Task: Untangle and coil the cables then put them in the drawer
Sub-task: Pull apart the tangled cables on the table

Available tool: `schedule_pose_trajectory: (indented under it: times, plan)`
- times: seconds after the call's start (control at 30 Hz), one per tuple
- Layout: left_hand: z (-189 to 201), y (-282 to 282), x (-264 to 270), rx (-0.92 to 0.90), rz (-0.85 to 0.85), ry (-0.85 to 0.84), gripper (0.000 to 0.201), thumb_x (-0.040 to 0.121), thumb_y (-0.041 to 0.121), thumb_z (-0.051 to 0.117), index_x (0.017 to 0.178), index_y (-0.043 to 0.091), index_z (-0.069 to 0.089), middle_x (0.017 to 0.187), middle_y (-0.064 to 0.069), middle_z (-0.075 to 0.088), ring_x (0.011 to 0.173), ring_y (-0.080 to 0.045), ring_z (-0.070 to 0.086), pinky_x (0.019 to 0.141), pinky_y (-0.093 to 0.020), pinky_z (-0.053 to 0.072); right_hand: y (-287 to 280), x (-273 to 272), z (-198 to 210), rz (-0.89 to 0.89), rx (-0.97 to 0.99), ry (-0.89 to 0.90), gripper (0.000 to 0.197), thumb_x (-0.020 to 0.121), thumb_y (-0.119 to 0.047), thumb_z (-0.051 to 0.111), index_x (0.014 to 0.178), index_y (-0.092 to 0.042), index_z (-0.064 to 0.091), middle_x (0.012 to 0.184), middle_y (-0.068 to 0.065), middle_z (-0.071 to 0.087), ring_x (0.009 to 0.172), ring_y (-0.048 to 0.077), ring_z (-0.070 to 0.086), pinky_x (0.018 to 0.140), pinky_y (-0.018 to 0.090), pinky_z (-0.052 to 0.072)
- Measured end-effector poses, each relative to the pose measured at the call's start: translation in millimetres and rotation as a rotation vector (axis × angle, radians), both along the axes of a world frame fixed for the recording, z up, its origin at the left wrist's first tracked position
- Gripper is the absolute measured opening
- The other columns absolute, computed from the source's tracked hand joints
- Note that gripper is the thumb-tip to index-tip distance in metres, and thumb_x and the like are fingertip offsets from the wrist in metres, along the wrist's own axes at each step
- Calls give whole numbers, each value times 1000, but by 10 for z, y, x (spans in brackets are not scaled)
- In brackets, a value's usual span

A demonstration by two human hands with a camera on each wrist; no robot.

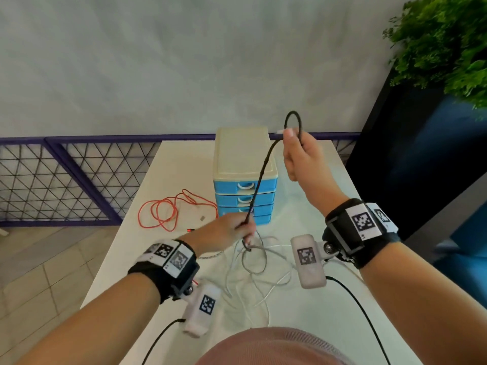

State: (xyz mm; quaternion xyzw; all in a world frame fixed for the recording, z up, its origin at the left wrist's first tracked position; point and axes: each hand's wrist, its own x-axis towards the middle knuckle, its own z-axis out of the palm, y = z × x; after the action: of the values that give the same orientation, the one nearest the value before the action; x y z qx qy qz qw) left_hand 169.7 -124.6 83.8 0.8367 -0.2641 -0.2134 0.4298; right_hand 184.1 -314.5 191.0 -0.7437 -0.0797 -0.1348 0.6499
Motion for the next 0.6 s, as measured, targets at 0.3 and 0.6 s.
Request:
schedule_pose_trajectory:
  times: [0.3, 0.6]
  plan:
    - [-637, 251, -86, 218, 66, 129, 33, 100, 23, 38, 85, 15, 67, 96, 8, 70, 99, -13, 60, 90, -21, 39, 36, -21, 334, 32, 402, -37, 38, 102, -35, 41, 68, -19, 35, 53, -10, 32, 42, 9, 22, 39, 22, 21]
    - [-38, 429, 182, -264, 492, -63, 13, 98, 17, 47, 90, 22, 55, 71, -2, 67, 69, -16, 66, 75, -31, 52, 21, 86, -7, 113, -831, 311, 40, 102, -40, 35, 70, -19, 46, 66, -3, 49, 55, 10, 44, 53, 24, 37]
